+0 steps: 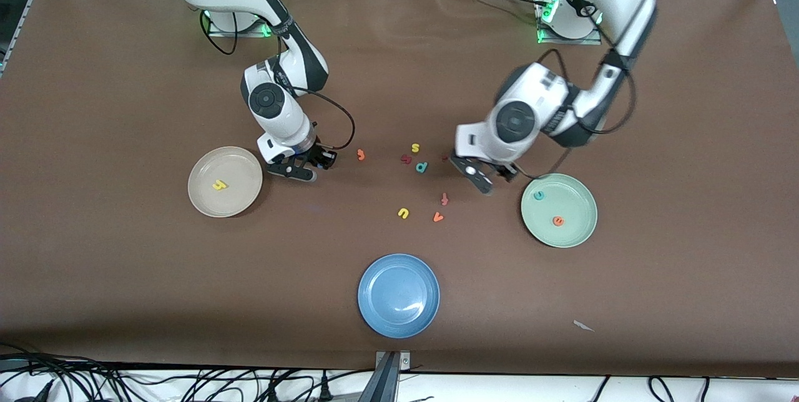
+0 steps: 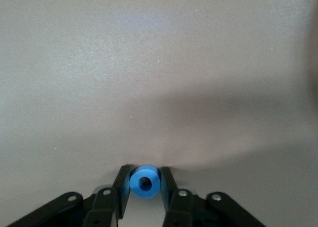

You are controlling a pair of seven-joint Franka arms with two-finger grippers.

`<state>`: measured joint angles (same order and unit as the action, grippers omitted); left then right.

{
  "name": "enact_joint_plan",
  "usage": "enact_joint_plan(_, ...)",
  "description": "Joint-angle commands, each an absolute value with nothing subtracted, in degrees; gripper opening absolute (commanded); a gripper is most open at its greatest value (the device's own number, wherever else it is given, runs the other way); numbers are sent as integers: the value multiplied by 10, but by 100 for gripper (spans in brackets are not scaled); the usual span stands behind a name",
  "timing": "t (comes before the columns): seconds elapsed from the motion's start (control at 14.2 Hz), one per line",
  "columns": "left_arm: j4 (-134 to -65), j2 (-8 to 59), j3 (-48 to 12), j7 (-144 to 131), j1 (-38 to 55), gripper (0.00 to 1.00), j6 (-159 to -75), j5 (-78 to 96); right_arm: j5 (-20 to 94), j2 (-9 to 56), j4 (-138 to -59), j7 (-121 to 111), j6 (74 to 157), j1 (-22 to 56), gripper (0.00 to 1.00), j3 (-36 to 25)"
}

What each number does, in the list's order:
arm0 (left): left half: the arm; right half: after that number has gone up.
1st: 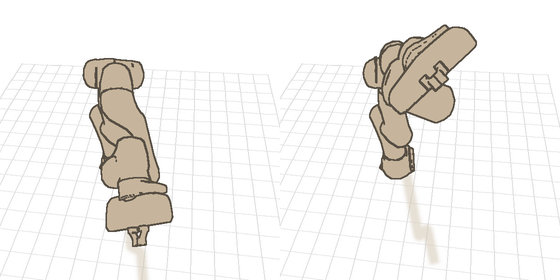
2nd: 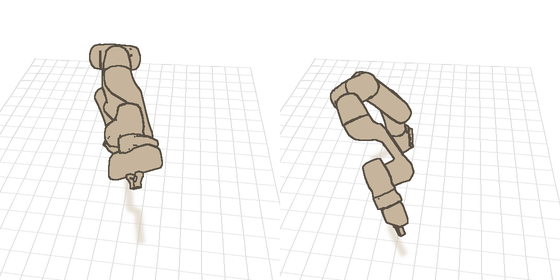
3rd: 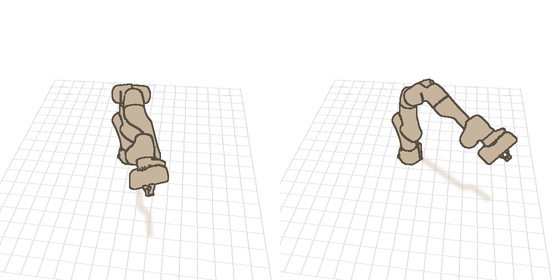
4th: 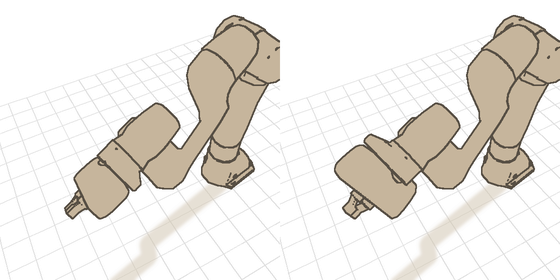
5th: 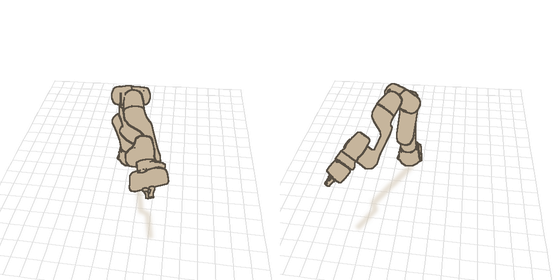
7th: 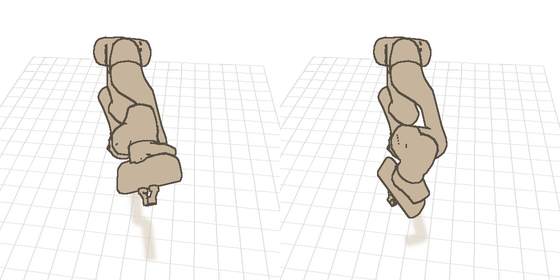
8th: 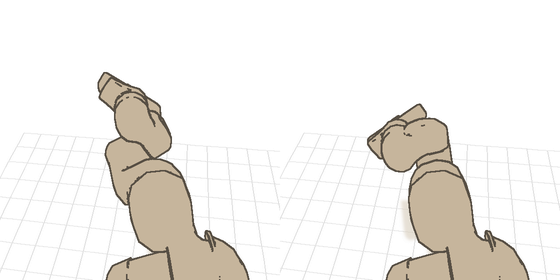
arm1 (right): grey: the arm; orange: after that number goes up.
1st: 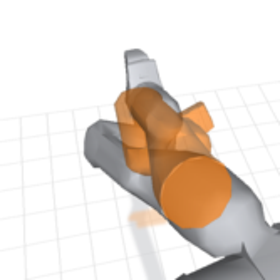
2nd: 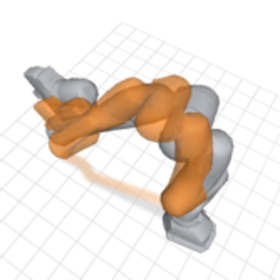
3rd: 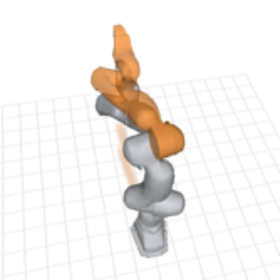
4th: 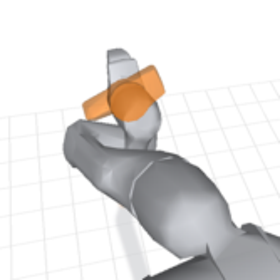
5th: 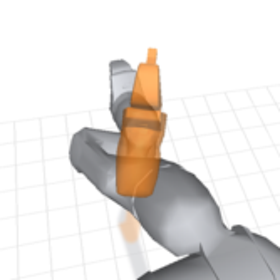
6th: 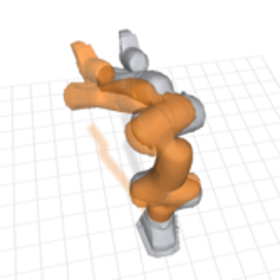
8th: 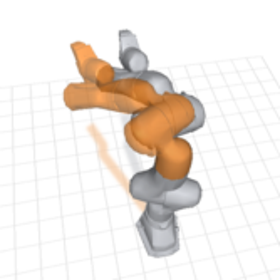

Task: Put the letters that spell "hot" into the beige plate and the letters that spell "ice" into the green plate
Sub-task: 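Carry the o to the beige plate while the left gripper grasps the i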

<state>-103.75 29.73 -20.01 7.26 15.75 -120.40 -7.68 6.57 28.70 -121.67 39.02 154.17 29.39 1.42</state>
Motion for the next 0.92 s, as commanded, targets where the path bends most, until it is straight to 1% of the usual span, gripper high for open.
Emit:
enact_joint_plan(0.0,-1046,322,-196,1,208,100,-1240,-72,68,301,-1188,397,1528,298,21,13)
enact_joint_plan(0.28,-1048,364,-194,-4,215,99,-1324,-77,67,297,-1135,396,1435,296,21,10)
enact_joint_plan(0.42,-1048,368,-194,-4,213,93,-1334,-93,63,294,-1114,390,1399,295,21,-2)
enact_joint_plan(0.49,-1048,368,-194,-4,213,82,-1334,-105,52,288,-1108,377,1382,295,20,-12)
enact_joint_plan(0.56,-1048,369,-194,-4,212,67,-1334,-111,39,280,-1108,350,1368,295,20,-30)
enact_joint_plan(0.64,-1048,374,-194,-6,212,55,-1334,-112,37,268,-1111,309,1349,295,20,-51)
enact_joint_plan(0.71,-1048,377,-193,-7,212,55,-1335,-112,38,258,-1114,270,1327,294,20,-68)
enact_joint_plan(0.78,-1049,381,-192,-11,214,50,-1336,-112,38,247,-1116,239,1306,294,20,-86)
enact_joint_plan(0.85,-1049,384,-191,-13,216,48,-1337,-112,38,236,-1123,212,1295,294,19,-100)
